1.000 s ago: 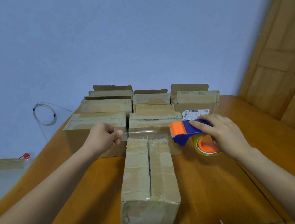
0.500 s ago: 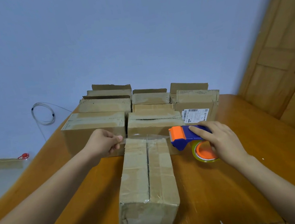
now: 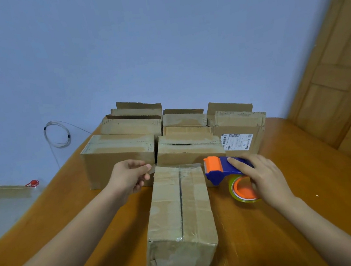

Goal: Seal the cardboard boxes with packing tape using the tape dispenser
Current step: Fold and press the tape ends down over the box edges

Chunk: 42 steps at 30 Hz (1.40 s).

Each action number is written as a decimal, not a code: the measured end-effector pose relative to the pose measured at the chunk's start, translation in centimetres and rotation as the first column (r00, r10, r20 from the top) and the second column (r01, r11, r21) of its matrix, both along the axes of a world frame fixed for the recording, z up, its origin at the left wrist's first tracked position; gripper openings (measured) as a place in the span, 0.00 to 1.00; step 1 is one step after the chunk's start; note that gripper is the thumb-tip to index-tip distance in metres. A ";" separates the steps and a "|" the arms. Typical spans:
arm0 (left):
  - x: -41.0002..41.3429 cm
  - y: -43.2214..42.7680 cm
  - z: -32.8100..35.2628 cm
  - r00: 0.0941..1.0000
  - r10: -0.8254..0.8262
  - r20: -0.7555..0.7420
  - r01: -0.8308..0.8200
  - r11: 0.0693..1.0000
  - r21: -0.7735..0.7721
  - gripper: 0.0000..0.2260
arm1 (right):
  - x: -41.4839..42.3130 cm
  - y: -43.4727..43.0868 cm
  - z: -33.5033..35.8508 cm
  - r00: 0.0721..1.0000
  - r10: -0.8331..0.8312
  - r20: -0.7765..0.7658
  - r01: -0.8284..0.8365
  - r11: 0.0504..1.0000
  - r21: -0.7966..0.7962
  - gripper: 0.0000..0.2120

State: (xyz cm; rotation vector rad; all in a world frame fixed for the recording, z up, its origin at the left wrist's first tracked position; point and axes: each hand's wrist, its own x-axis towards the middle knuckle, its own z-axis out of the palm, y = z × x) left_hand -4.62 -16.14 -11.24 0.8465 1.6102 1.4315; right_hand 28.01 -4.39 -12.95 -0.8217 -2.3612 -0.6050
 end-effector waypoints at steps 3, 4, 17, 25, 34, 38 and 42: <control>0.6 -0.1 -1.3 1.000 0.023 0.003 -0.023 0.999 0.041 0.12 | -0.2 -0.3 -0.6 1.000 -0.020 -0.023 0.019 1.000 -0.022 0.46; 1.0 -0.2 -1.7 1.000 0.028 -0.003 -0.028 0.998 0.052 0.12 | -0.3 -0.5 -0.9 0.999 -0.023 -0.039 0.022 0.999 -0.030 0.46; 1.9 -1.4 -4.6 0.943 0.063 -0.327 -0.081 0.996 -0.043 0.18 | -2.0 -2.0 -3.0 0.984 -0.055 -0.171 0.037 0.994 -0.107 0.46; 2.6 -3.0 4.6 0.853 0.092 -0.513 -0.050 0.994 0.095 0.14 | -2.3 -2.8 -3.2 0.977 -0.105 -0.184 0.088 0.991 -0.097 0.41; 13.2 -4.6 4.5 0.143 -0.443 -0.885 0.070 0.896 -0.438 0.38 | -2.7 -5.4 -4.2 0.961 -0.120 -0.251 0.086 0.986 -0.142 0.41; 12.7 -5.3 4.0 0.115 -0.460 -0.880 0.080 0.888 -0.454 0.35 | -2.6 -7.1 -4.7 0.954 -0.137 -0.267 0.086 0.977 -0.193 0.43; 10.0 -6.3 4.7 0.042 -0.481 -0.876 0.174 0.867 -0.468 0.31 | -3.7 -9.5 -4.8 0.954 -0.139 -0.266 0.083 0.973 -0.214 0.46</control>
